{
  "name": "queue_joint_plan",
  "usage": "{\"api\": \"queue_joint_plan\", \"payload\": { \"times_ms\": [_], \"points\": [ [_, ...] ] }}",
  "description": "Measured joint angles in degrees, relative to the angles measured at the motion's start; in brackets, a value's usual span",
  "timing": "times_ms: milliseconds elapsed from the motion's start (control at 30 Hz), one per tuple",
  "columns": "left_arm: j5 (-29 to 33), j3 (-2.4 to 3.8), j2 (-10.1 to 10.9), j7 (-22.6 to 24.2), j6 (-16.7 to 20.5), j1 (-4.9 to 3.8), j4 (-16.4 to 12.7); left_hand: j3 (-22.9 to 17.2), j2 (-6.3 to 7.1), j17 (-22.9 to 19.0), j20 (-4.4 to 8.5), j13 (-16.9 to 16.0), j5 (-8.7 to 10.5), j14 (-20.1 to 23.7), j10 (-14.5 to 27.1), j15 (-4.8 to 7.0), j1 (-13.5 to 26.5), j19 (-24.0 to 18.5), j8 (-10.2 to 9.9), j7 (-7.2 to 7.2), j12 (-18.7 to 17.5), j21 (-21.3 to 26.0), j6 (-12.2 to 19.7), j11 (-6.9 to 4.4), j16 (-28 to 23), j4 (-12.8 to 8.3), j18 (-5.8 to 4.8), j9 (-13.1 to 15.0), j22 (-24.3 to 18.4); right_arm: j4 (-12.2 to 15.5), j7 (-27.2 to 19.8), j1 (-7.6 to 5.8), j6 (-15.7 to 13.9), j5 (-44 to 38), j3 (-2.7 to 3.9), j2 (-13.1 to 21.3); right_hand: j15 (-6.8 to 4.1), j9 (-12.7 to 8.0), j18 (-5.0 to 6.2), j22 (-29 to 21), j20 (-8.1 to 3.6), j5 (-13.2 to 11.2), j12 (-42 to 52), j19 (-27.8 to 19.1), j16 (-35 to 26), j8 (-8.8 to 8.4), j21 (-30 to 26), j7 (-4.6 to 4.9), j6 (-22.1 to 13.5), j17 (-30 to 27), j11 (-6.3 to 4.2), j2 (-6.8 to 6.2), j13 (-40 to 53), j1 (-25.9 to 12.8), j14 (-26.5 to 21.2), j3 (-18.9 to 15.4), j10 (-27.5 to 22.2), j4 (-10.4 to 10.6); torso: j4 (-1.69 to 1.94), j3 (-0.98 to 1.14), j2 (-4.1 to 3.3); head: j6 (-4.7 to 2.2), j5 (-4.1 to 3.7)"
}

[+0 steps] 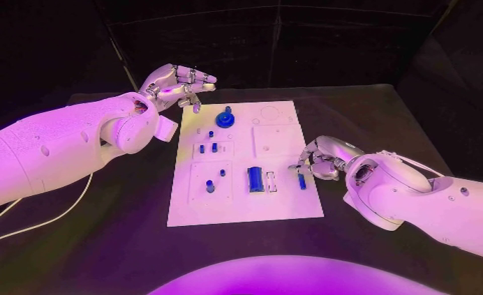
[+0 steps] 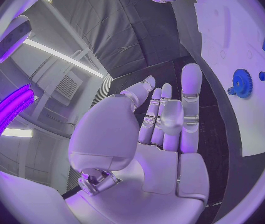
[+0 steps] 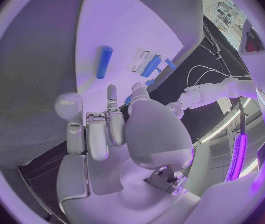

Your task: Assemble the parts on the task board

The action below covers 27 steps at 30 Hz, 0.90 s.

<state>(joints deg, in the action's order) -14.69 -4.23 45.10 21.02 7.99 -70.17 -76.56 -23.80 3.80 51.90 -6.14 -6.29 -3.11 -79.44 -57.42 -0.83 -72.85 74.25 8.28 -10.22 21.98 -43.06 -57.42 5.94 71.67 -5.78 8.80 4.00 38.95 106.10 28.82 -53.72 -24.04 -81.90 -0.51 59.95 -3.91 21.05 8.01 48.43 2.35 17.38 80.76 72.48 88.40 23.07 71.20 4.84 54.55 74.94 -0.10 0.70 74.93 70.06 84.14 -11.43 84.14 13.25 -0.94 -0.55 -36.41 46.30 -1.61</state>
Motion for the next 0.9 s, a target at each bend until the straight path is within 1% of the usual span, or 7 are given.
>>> {"api": "queue_joint_plan", "payload": {
  "times_ms": [133, 267, 333, 400, 600, 633, 900],
  "points": [
    [0.0, 0.00, 0.1, 0.0, 0.0, 0.00, 0.0, 0.0, 0.00, 0.0, 0.00, 0.0, 0.00, 0.0, 0.0, 0.00, 0.0, 0.0, 0.0, 0.00, 0.0, 0.0, 0.0, 0.00, 0.0, 0.0, 0.00, 0.0, 0.0, -0.5, 0.5, 0.02, 0.9, -1.2, -0.01, 0.2, 0.00, -0.1, 0.00, 0.0, 0.00, 0.6, 0.0, 0.0, 0.0, 0.00, 0.0, 0.00, 0.0, 0.0, 0.00, 0.30, 0.0, 0.9, 0.0, 0.0, 0.0, -0.4, -0.03, 0.04, 0.01, 0.21, 0.04],
    [0.0, 0.00, 0.2, 0.0, 0.0, 0.00, 0.0, 0.0, 0.00, 0.0, 0.00, 0.0, 0.00, 0.0, 0.0, 0.00, 0.0, 0.0, 0.0, 0.00, 0.0, 0.0, 0.0, 0.00, 0.0, 0.0, 0.00, 0.0, 0.0, -0.6, 0.8, 0.05, 1.7, -2.1, -0.03, 0.2, 0.00, -0.2, 0.00, 0.2, 0.00, 1.4, 0.0, 0.0, 0.0, -0.22, 0.0, -0.29, 0.3, 0.0, 0.00, 0.24, 0.0, 1.6, 0.0, -0.1, 0.0, -0.7, -0.03, 0.02, 0.01, 0.35, -0.03],
    [0.0, 0.00, 0.3, 0.0, 0.0, 0.00, 0.0, 0.0, 0.00, 0.0, 0.00, 0.0, 0.00, 0.0, 0.0, 0.00, 0.0, 0.0, 0.0, 0.00, 0.0, 0.0, 0.0, 0.00, 0.0, 0.0, 0.00, 0.0, 0.0, -0.7, 1.0, 0.06, 2.2, -2.6, -0.03, 0.2, 0.00, -0.2, 0.00, 0.3, 0.00, 1.9, 0.0, 0.0, 0.0, -0.22, 0.0, -0.11, 0.5, 0.0, 0.00, 0.52, 0.0, 1.9, 0.0, -0.2, 0.0, -0.9, -0.03, -0.01, 0.01, 0.40, -0.09],
    [0.0, 0.00, 0.3, 0.0, 0.0, 0.00, 0.0, 0.0, 0.00, 0.0, 0.00, 0.0, 0.00, 0.0, 0.0, 0.00, 0.0, 0.0, 0.0, 0.00, 0.0, 0.0, 0.0, 0.00, 0.0, 0.0, 0.00, 0.0, 0.0, -0.8, 1.2, 0.07, 2.6, -3.0, -0.03, 0.1, 0.00, -0.2, 0.00, 0.3, 0.00, 2.0, 0.0, 0.0, 0.0, -0.22, 0.0, -0.32, 0.7, 0.0, 0.00, 0.30, 0.0, 2.1, 0.0, -0.3, 0.0, -1.0, -0.04, -0.03, 0.01, 0.41, -0.18],
    [0.0, -0.01, 0.3, 0.0, 0.0, 0.01, 0.0, 0.0, 0.00, 0.0, 0.00, 0.0, 0.00, 0.0, 0.0, 0.00, 0.0, 0.0, 0.0, 0.00, 0.0, 0.0, 0.0, 0.00, 0.0, 0.0, 0.00, 0.0, 0.0, -1.3, 1.9, 0.13, 4.7, -4.1, -0.04, -0.6, 0.00, -0.3, 0.00, 0.3, 0.00, 2.2, 0.0, 0.0, 0.0, -0.22, 0.0, -0.32, 0.7, 0.0, 0.00, 0.52, 0.0, 2.4, 0.0, -0.3, 0.0, -1.3, -0.03, -0.04, 0.02, 0.55, -0.33],
    [0.0, -0.01, 0.3, 0.0, 0.0, 0.01, 0.0, 0.0, 0.00, 0.0, 0.00, 0.0, 0.00, 0.0, 0.0, 0.00, 0.0, 0.0, 0.0, 0.00, 0.0, 0.0, 0.0, 0.00, 0.0, 0.0, 0.00, 0.0, 0.0, -1.5, 2.0, 0.17, 5.1, -4.3, -0.04, -0.8, 0.00, -0.3, 0.00, 0.3, 0.00, 2.2, 0.0, 0.0, 0.0, -0.22, 0.0, -0.14, 0.9, 0.0, 0.00, 0.23, 0.0, 2.6, 0.0, -0.3, 0.0, -1.3, -0.01, -0.04, 0.03, 0.57, -0.33],
    [0.0, -0.01, 0.3, 0.0, 0.0, 0.01, 0.0, 0.0, 0.00, 0.0, 0.00, 0.0, 0.00, 0.0, 0.0, 0.00, 0.0, 0.0, 0.0, 0.00, 0.0, 0.0, 0.0, 0.00, 0.0, 0.0, 0.00, 0.0, 0.0, -1.7, 2.8, 0.73, 7.4, -5.6, -0.04, -1.2, 0.01, -0.3, 0.00, 0.3, 0.00, 2.4, 0.0, 0.0, 0.0, -0.20, 0.0, -0.34, 1.1, 0.0, 0.00, 0.22, 0.0, 3.1, 0.0, -0.5, 0.0, -1.7, 0.07, -0.01, 0.06, 0.63, -0.30]
  ]
}}
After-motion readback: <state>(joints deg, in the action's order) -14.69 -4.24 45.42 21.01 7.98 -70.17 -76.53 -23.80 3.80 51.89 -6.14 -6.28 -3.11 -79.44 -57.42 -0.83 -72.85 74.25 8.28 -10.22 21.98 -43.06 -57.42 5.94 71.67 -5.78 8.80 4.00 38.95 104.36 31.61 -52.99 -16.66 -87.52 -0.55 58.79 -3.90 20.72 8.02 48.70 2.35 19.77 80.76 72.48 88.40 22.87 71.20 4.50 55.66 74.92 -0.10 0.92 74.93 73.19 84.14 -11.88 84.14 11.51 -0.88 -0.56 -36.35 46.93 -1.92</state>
